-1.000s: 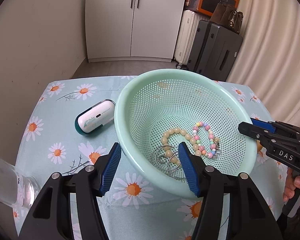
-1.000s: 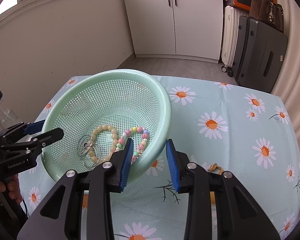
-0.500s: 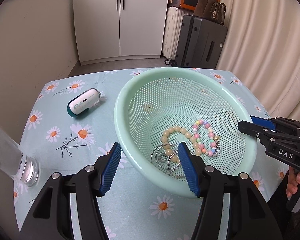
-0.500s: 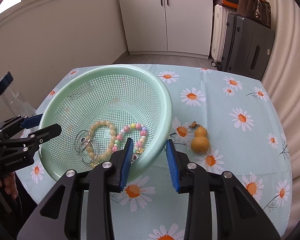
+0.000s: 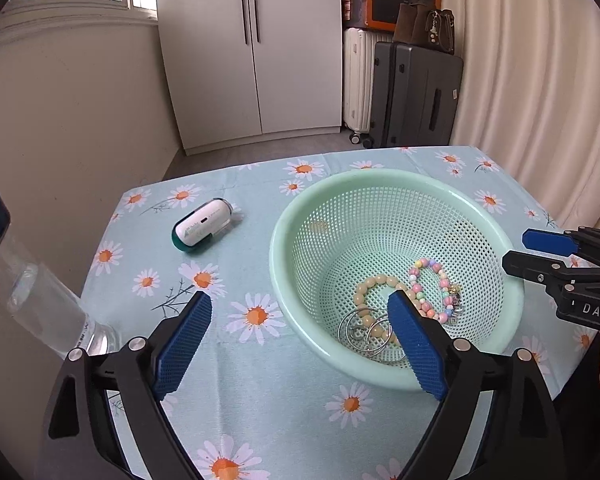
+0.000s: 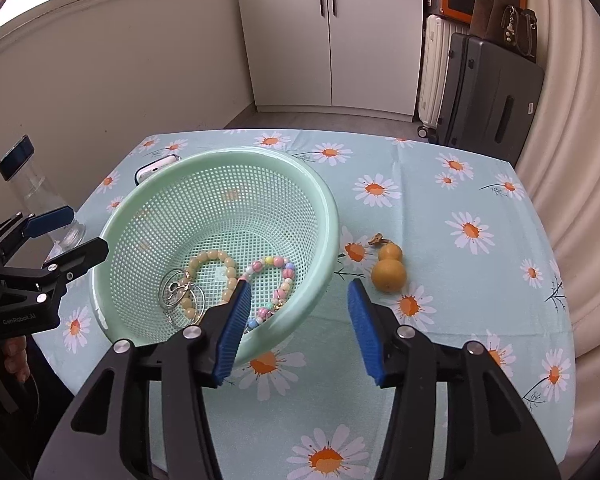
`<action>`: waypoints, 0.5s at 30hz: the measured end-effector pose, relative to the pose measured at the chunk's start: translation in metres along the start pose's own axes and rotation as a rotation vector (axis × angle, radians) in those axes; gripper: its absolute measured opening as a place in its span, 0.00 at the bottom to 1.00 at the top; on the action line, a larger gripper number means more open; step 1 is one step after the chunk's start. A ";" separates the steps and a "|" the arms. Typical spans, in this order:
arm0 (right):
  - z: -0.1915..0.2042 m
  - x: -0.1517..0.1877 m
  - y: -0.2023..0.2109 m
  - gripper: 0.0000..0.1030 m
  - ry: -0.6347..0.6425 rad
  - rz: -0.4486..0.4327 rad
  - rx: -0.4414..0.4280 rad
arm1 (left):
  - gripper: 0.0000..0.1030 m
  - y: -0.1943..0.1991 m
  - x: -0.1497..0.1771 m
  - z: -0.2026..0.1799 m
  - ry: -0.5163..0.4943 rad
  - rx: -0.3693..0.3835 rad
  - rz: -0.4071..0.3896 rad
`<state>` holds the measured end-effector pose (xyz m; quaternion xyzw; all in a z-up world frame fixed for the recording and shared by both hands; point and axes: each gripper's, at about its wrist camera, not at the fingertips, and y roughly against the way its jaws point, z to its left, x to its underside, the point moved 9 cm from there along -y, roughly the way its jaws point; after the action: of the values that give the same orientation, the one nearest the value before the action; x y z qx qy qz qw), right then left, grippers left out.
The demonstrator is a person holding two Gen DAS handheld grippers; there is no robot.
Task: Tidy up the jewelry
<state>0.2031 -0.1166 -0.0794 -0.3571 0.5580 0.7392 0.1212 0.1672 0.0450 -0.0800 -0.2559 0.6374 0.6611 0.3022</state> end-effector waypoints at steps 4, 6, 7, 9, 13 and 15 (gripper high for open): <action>0.015 0.005 0.020 0.62 0.043 -0.029 0.011 | 0.94 0.029 0.002 -0.013 -0.032 -0.017 -0.077; 0.023 0.010 0.030 0.64 0.065 -0.037 0.013 | 0.94 0.042 0.007 -0.022 -0.050 -0.021 -0.107; 0.027 0.014 0.035 0.66 0.075 -0.040 0.015 | 0.94 0.047 0.010 -0.028 -0.059 -0.015 -0.109; 0.031 0.022 0.044 0.75 0.088 -0.043 0.022 | 0.94 0.055 0.019 -0.040 -0.059 0.027 -0.090; 0.036 0.044 0.063 0.81 0.108 -0.054 0.037 | 0.94 0.070 0.033 -0.051 -0.037 0.043 -0.084; 0.036 0.053 0.071 0.85 0.101 -0.061 0.045 | 0.94 0.075 0.037 -0.050 -0.007 0.042 -0.073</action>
<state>0.1097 -0.1199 -0.0580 -0.4079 0.5689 0.7034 0.1234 0.0844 -0.0025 -0.0580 -0.2704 0.6401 0.6370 0.3338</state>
